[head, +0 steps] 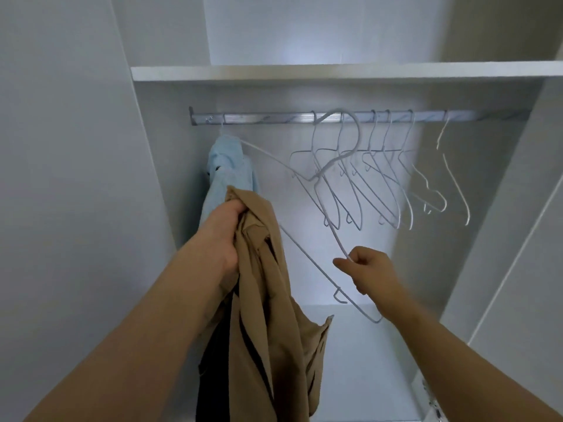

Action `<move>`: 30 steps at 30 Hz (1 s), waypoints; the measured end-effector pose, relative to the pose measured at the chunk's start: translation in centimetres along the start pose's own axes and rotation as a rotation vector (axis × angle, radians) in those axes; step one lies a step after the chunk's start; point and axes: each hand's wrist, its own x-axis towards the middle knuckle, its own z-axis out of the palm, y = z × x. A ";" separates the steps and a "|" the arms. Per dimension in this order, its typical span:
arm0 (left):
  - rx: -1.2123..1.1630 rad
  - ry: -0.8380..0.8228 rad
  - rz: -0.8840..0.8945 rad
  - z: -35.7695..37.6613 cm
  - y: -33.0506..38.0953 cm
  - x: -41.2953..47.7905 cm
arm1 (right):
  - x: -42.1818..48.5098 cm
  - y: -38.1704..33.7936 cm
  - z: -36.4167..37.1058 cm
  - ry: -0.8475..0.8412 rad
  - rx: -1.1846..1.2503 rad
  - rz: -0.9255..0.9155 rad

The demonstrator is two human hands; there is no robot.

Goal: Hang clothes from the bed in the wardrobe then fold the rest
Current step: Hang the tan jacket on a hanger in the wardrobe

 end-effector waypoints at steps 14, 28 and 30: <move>0.275 -0.249 -0.089 7.3 -4.2 -3.7 | -5.3 -4.7 -5.4 -0.271 -0.077 0.044; 0.387 0.156 0.074 5.6 -1.5 0.1 | -4.2 -5.5 -7.2 0.170 0.358 -0.004; 0.418 0.175 0.111 5.5 -0.9 0.7 | -4.0 -5.7 -7.8 0.134 0.388 -0.010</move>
